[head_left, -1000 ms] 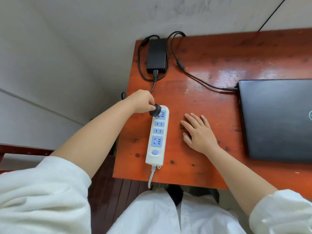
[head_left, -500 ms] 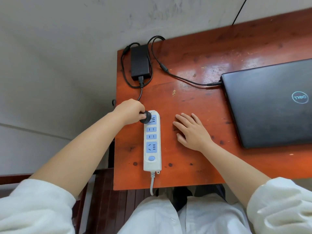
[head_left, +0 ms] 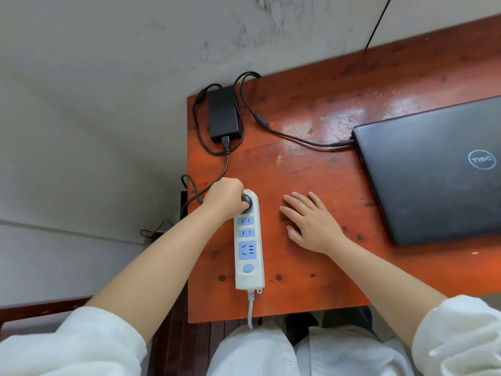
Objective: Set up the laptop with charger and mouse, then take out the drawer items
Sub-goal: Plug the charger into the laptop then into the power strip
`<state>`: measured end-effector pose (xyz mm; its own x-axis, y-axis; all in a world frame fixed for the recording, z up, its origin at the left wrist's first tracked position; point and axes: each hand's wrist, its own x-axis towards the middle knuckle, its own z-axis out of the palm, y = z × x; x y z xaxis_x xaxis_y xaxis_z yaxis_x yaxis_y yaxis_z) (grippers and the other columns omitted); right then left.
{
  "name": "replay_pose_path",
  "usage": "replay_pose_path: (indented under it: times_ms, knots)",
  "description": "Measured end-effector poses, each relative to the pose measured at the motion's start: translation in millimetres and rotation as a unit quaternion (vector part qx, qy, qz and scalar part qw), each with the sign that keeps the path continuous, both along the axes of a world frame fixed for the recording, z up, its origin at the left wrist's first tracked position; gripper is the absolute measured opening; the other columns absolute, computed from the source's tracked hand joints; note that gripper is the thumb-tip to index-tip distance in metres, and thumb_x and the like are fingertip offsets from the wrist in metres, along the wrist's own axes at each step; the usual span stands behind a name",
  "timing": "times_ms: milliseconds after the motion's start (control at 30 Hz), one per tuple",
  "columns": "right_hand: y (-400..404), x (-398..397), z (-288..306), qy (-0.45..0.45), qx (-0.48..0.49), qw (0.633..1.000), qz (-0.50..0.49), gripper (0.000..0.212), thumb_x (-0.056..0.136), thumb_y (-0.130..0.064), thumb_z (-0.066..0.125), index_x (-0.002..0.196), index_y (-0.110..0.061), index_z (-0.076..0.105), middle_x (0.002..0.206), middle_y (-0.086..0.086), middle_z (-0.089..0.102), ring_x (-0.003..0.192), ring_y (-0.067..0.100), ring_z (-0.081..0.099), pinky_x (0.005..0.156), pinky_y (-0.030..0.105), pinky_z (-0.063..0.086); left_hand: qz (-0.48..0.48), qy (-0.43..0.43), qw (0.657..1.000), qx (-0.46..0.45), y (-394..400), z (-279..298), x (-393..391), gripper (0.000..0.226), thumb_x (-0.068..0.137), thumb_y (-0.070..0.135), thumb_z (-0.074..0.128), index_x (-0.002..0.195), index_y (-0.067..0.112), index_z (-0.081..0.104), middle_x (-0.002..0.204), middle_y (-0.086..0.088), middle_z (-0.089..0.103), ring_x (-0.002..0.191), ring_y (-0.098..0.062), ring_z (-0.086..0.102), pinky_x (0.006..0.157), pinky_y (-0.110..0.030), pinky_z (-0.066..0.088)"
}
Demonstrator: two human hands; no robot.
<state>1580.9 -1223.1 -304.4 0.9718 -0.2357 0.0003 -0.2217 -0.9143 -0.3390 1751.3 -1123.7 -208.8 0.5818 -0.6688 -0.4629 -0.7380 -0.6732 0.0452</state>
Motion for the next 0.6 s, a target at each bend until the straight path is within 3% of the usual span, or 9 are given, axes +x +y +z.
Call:
replay_pose_path:
  times_ms: [133, 267, 367, 500, 533, 600]
  knots:
    - [0.1, -1.0, -1.6, 0.004, -0.008, 1.0, 0.0, 0.042, 0.083, -0.025, 0.058, 0.123, -0.012, 0.058, 0.138, 0.013, 0.051, 0.132, 0.033, 0.042, 0.111, 0.054, 0.024, 0.016, 0.02, 0.999, -0.019, 1.2, -6.0, 0.1, 0.034, 0.082, 0.011, 0.057, 0.053, 0.01, 0.039, 0.062, -0.008, 0.047, 0.064, -0.024, 0.045, 0.043, -0.023, 0.023]
    - [0.2, -0.1, -3.6, 0.004, -0.005, 1.0, 0.001, 0.043, 0.084, -0.027, 0.055, 0.125, -0.014, 0.056, 0.141, 0.011, 0.049, 0.133, 0.031, 0.04, 0.112, 0.052, 0.022, 0.011, 0.011, 1.0, 0.006, -4.5, -7.6, -1.3, 0.043, 0.081, 0.006, 0.055, 0.047, 0.013, 0.028, 0.052, -0.002, 0.032, 0.062, -0.025, 0.04, 0.041, -0.023, 0.021]
    - [-2.8, 2.5, 0.4, 0.001, -0.024, 1.0, 0.008, 0.042, 0.082, -0.026, 0.059, 0.122, -0.012, 0.059, 0.137, 0.013, 0.053, 0.13, 0.033, 0.045, 0.109, 0.055, 0.026, 0.01, 0.0, 1.0, 0.004, -6.3, -5.8, -2.0, 0.043, 0.081, 0.005, 0.054, 0.048, 0.012, 0.028, 0.052, -0.001, 0.032, 0.064, -0.026, 0.042, 0.04, -0.023, 0.021]
    - [-3.0, 1.0, 0.2, 0.044, 0.01, 0.999, 0.002, 0.045, 0.092, -0.028, 0.045, 0.136, -0.015, 0.043, 0.152, 0.007, 0.031, 0.142, 0.024, 0.022, 0.118, 0.043, 0.011, 0.012, -0.027, 0.999, 0.021, -5.7, -0.6, -9.3, 0.035, 0.084, 0.006, 0.051, 0.053, 0.011, 0.038, 0.057, -0.001, 0.039, 0.07, -0.028, 0.05, 0.05, -0.028, 0.034]
    - [-4.4, -1.0, 5.4, 0.048, 0.017, 0.999, -0.001, 0.044, 0.092, -0.024, 0.048, 0.134, -0.011, 0.044, 0.15, 0.01, 0.035, 0.141, 0.026, 0.026, 0.118, 0.042, 0.015, 0.0, -0.036, 0.999, 0.033, -5.5, 0.7, -11.3, 0.025, 0.085, 0.006, 0.05, 0.061, 0.008, 0.048, 0.063, -0.003, 0.046, 0.075, -0.03, 0.056, 0.055, -0.028, 0.036]
    - [-11.5, -9.0, 22.2, 0.011, 0.006, 1.0, -0.002, 0.038, 0.079, -0.008, 0.065, 0.115, 0.002, 0.059, 0.127, 0.024, 0.058, 0.121, 0.037, 0.053, 0.104, 0.045, 0.04, -0.025, -0.065, 0.995, 0.072, -4.2, 5.1, -15.8, 0.014, 0.087, 0.005, 0.047, 0.087, 0.005, 0.061, 0.087, -0.008, 0.062, 0.089, -0.029, 0.063, 0.06, -0.028, 0.038]
